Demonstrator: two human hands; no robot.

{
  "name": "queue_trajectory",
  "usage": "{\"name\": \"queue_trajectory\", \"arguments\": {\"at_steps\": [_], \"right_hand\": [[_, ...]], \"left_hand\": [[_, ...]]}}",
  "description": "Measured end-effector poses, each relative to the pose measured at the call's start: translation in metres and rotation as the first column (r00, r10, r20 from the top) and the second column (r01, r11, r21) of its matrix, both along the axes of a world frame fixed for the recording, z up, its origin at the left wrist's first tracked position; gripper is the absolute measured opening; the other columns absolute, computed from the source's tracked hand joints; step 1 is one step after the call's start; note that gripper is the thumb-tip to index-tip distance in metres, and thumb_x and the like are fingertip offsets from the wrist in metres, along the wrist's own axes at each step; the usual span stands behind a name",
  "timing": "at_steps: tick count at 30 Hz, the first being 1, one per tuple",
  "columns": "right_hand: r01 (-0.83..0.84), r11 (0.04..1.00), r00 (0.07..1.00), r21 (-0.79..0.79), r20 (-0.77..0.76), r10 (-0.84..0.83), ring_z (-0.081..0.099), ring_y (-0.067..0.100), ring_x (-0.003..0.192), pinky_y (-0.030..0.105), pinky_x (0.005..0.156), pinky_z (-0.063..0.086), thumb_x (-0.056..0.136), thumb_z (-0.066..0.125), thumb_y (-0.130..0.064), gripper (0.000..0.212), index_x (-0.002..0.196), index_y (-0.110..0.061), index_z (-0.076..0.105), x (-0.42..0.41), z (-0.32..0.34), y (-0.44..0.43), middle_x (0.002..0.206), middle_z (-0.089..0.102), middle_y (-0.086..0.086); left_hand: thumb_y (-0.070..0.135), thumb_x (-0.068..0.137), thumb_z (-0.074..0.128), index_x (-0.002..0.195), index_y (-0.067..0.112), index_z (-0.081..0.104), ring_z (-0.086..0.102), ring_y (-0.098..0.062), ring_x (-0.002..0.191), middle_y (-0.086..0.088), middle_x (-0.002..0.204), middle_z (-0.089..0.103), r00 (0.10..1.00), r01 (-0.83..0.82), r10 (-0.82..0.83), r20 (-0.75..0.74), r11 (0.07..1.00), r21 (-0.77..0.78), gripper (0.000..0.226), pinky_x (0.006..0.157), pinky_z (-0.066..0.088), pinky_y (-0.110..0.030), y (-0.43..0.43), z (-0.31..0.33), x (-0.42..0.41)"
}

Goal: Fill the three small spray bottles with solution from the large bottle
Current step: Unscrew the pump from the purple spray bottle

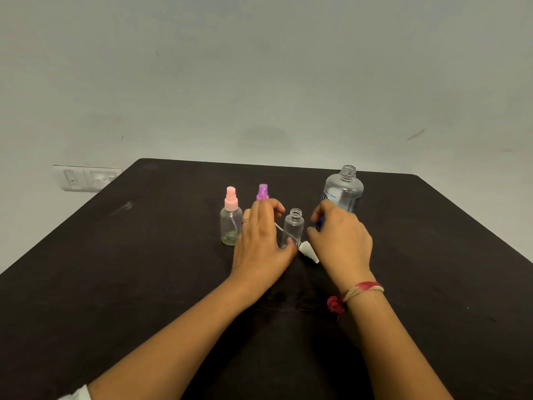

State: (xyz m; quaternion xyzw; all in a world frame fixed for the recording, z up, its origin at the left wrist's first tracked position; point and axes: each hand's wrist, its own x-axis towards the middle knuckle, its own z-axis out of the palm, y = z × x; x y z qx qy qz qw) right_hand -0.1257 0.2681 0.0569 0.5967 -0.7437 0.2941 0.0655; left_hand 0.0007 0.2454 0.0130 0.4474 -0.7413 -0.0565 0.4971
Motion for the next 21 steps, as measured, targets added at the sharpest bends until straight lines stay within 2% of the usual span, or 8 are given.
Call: {"name": "queue_trajectory", "arguments": {"at_steps": [4, 7, 10, 12, 13, 15, 17, 21], "right_hand": [[-0.149, 0.949, 0.973, -0.276, 0.129, 0.19, 0.053, 0.015, 0.061, 0.031, 0.054, 0.045, 0.087, 0.059, -0.019, 0.005, 0.085, -0.022, 0.055, 0.009, 0.001, -0.001, 0.064, 0.053, -0.006], [-0.356, 0.83, 0.856, -0.43, 0.205, 0.474, 0.049, 0.009, 0.061, 0.021, 0.056, 0.042, 0.084, 0.064, -0.011, 0.011, 0.087, -0.017, 0.056, 0.024, -0.003, -0.002, 0.071, 0.051, -0.006], [-0.493, 0.776, 0.786, -0.393, 0.181, 0.591, 0.053, 0.005, 0.068, 0.018, 0.064, 0.046, 0.084, 0.065, -0.012, 0.037, 0.119, -0.018, 0.052, 0.042, -0.017, -0.001, 0.111, 0.051, -0.004], [-0.551, 0.763, 0.755, -0.339, 0.187, 0.628, 0.06, 0.017, 0.089, 0.022, 0.072, 0.051, 0.085, 0.064, -0.014, 0.062, 0.139, -0.026, 0.037, 0.049, -0.025, -0.002, 0.14, 0.037, -0.002], [-0.565, 0.762, 0.751, -0.316, 0.186, 0.634, 0.059, 0.016, 0.101, 0.015, 0.074, 0.048, 0.086, 0.063, -0.015, 0.07, 0.144, -0.032, 0.028, 0.051, -0.027, -0.003, 0.151, 0.027, -0.001], [-0.56, 0.783, 0.766, -0.27, 0.19, 0.614, 0.055, 0.001, 0.104, 0.007, 0.07, 0.041, 0.088, 0.059, -0.014, 0.08, 0.146, -0.041, 0.011, 0.052, -0.026, -0.008, 0.159, 0.009, 0.0], [-0.516, 0.82, 0.798, -0.246, 0.21, 0.565, 0.061, 0.015, 0.09, 0.014, 0.063, 0.041, 0.09, 0.053, -0.012, 0.081, 0.146, -0.044, 0.004, 0.053, -0.025, -0.015, 0.16, 0.004, 0.001], [-0.467, 0.868, 0.848, -0.169, 0.192, 0.493, 0.06, 0.03, 0.098, 0.03, 0.065, 0.047, 0.096, 0.042, -0.016, 0.071, 0.148, -0.045, 0.003, 0.054, -0.018, -0.024, 0.16, 0.007, 0.006]], "left_hand": [[0.001, 0.067, 0.066, 0.101, 0.011, 0.046, 0.043, -0.012, 0.09, 0.008, 0.097, 0.043, 0.994, -0.067, 0.056, -0.092, 0.991, -0.115, 0.041, 0.081, 0.034, -0.017, -0.007, 0.009, 0.011], [0.005, 0.07, 0.058, 0.1, 0.009, 0.047, 0.038, -0.009, 0.086, 0.006, 0.096, 0.042, 0.968, -0.141, 0.108, -0.227, 0.981, -0.134, 0.033, 0.071, 0.04, -0.03, -0.014, 0.016, 0.023], [0.015, 0.073, 0.049, 0.1, 0.01, 0.047, 0.039, -0.01, 0.089, 0.005, 0.097, 0.044, 0.933, -0.215, 0.159, -0.323, 0.966, -0.146, 0.027, 0.075, 0.038, -0.032, -0.02, 0.021, 0.034], [0.014, 0.077, 0.051, 0.102, 0.01, 0.049, 0.04, -0.012, 0.096, 0.007, 0.099, 0.044, 0.907, -0.279, 0.216, -0.362, 0.952, -0.13, 0.025, 0.082, 0.033, -0.032, -0.022, 0.023, 0.039], [0.012, 0.079, 0.054, 0.104, 0.011, 0.05, 0.041, -0.013, 0.1, 0.009, 0.101, 0.044, 0.896, -0.301, 0.241, -0.374, 0.947, -0.11, 0.025, 0.086, 0.033, -0.036, -0.023, 0.024, 0.04], [0.009, 0.08, 0.058, 0.107, 0.013, 0.051, 0.043, -0.017, 0.11, 0.012, 0.106, 0.044, 0.886, -0.32, 0.271, -0.375, 0.944, -0.074, 0.028, 0.093, 0.034, -0.044, -0.024, 0.026, 0.041], [0.01, 0.081, 0.058, 0.108, 0.015, 0.051, 0.042, -0.019, 0.116, 0.013, 0.108, 0.043, 0.889, -0.32, 0.278, -0.364, 0.946, -0.059, 0.029, 0.098, 0.033, -0.05, -0.024, 0.025, 0.041], [0.022, 0.08, 0.044, 0.109, 0.016, 0.052, 0.04, -0.015, 0.115, 0.008, 0.107, 0.049, 0.912, -0.274, 0.238, -0.333, 0.959, -0.068, 0.031, 0.098, 0.031, -0.045, -0.022, 0.021, 0.036]]}}
